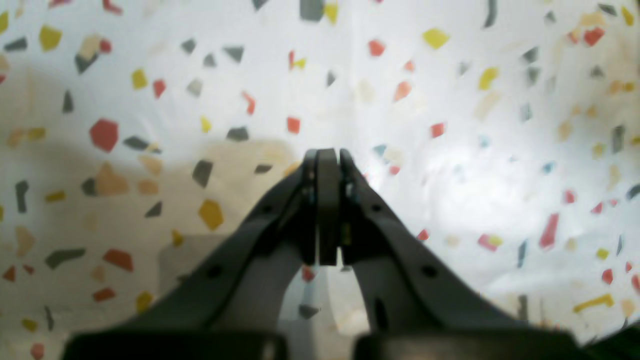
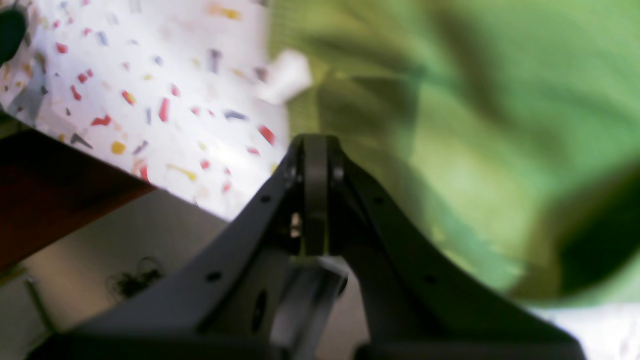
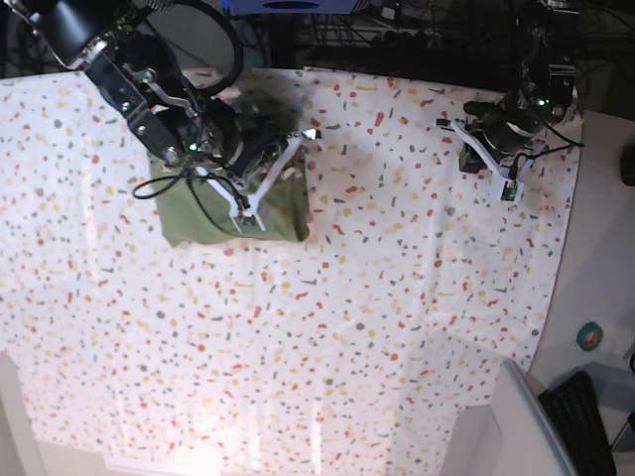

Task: Layout the t-shirt on the table in an organized manner, then fold the t-shirt properly
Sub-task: 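Press the folded bundle flat with the right gripper, left gripper holding, then grasp the green bundle's edge with the left gripper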

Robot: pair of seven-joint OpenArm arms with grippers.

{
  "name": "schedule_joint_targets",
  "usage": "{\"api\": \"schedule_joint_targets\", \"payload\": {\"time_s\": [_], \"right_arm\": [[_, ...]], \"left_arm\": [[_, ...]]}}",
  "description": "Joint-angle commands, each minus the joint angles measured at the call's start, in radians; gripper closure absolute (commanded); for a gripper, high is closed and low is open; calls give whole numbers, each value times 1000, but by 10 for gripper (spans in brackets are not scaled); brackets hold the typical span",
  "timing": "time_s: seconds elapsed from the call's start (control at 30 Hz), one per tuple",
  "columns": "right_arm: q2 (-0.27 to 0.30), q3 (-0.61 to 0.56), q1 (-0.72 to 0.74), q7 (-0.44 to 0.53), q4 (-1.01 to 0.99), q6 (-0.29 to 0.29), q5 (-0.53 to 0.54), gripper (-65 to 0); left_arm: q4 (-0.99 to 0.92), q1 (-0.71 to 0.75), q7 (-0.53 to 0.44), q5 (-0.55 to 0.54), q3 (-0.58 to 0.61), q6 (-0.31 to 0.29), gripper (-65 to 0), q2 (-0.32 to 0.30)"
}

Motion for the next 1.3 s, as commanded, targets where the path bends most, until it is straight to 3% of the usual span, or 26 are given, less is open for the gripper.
{"api": "schedule_joint_targets", "payload": {"time_s": [0.0,0.17,0.3,0.4,0.47,0.53,0.63,0.67,0.8,0.83,0.87,0.93,1.07,1.27], "right_arm": [[0,-15,11,9,-6,2,6,0],[-50,-77,48,35,-104,2,6,0],[-47,-75,53,38,-29,-3,6,0],[0,-72,53,33,80,-32,6,0],[42,-62,48,33,150,-69,6,0],[69,-12,31,33,196,-98,8,0],[115,101,-12,33,242,-107,8,0],[132,143,-29,33,252,-106,8,0],[177,247,-76,38,256,-104,8,0],[186,265,-87,38,256,-102,8,0],[191,279,-98,39,256,-93,8,0],[201,319,-116,39,256,-58,8,0],[198,405,-156,39,256,19,8,0],[198,512,-205,39,256,63,8,0]], "left_arm": [[19,-10,-18,-5,-7,-4,0,-6],[27,-16,-18,-5,-2,-4,0,-1],[50,-16,-18,-7,-1,-4,0,20],[79,-11,-18,-14,-1,-4,0,35],[116,-8,10,-96,-1,-4,0,51],[153,-16,106,-218,-5,-4,0,43],[225,-31,214,-386,-1,-4,0,35],[245,-33,235,-433,-1,-4,-26,40],[237,-36,255,-548,1,-4,-513,72],[223,-42,255,-548,2,-6,-606,86],[208,-48,254,-545,15,-6,-650,98],[160,-86,252,-536,84,-26,-650,107],[24,-155,251,-531,188,-129,-650,124],[-85,-209,251,-531,236,-135,-650,161]]}}
